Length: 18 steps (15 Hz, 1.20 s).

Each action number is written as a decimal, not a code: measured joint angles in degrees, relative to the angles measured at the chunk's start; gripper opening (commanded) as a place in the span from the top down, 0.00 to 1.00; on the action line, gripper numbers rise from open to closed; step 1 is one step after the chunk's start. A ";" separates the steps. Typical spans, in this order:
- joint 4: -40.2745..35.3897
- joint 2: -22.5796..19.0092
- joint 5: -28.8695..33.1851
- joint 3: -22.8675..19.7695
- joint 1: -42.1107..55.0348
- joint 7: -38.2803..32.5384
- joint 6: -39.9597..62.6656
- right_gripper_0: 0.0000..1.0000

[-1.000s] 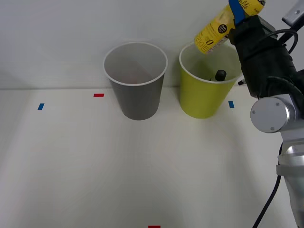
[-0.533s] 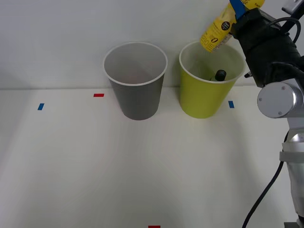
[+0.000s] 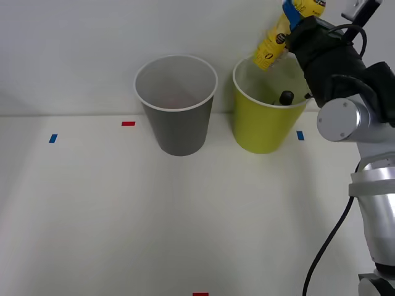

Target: Put cans in the gray bin, plastic bottles in the light green bin

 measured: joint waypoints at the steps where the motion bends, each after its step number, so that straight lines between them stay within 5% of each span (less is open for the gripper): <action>1: 0.84 0.58 0.40 0.27 -0.29 0.31 0.00 1.00; 4: 2.10 1.66 1.51 0.57 -1.02 1.24 -0.08 1.00; 5: 2.17 1.82 1.83 0.59 -1.06 1.44 -0.13 0.90; 6: 2.18 2.01 2.15 0.56 -1.08 1.62 -0.28 0.61; 7: 2.21 2.22 2.40 0.35 -1.08 1.76 -0.43 0.43; 8: 2.25 2.44 2.57 -0.04 -1.09 1.84 -0.50 0.39; 18: 2.21 3.79 2.58 -0.26 -1.11 2.18 -5.58 0.38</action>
